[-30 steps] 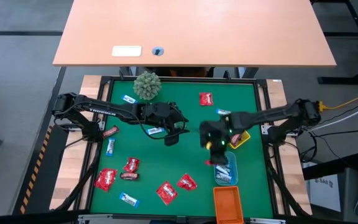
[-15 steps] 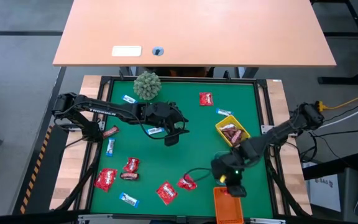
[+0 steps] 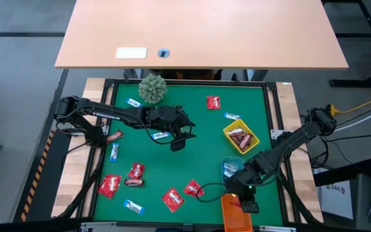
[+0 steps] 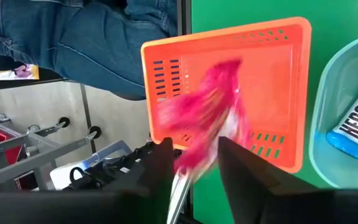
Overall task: Sort candy
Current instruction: Put the red candy into the orange bin
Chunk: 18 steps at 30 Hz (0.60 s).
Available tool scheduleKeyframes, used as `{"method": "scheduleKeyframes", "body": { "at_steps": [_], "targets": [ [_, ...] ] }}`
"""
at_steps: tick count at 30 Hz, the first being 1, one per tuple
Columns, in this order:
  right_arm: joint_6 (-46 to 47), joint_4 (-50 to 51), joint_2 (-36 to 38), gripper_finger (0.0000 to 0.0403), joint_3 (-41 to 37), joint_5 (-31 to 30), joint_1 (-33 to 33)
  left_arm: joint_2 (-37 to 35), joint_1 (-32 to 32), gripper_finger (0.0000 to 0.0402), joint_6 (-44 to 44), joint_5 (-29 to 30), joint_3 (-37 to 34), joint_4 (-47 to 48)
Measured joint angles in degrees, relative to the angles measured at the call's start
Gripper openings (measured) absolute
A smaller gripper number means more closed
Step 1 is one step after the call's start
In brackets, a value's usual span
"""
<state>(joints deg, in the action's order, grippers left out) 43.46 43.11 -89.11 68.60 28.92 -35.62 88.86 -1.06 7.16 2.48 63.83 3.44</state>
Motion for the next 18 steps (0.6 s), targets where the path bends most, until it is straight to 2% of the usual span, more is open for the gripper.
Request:
{"method": "scheduleKeyframes", "body": {
  "at_steps": [7, 14, 18],
  "targets": [
    [-0.18, 0.02, -0.01, 0.0177, 0.02, -0.93, 0.0, 0.0, 0.0, 0.0224, 0.0, 0.0, 0.0, 0.0],
    [-0.22, 0.49, 0.01, 0.0179, 0.02, -0.86, 2.11, 0.0, 0.0, 0.0224, 0.0, 0.0, 0.0, 0.0],
    [-0.3, 0.49, 0.03, 0.0178, 0.02, 2.39, 5.14, 0.0, 0.02, 0.0224, 0.0, 0.0, 0.0, -0.01]
  ]
}}
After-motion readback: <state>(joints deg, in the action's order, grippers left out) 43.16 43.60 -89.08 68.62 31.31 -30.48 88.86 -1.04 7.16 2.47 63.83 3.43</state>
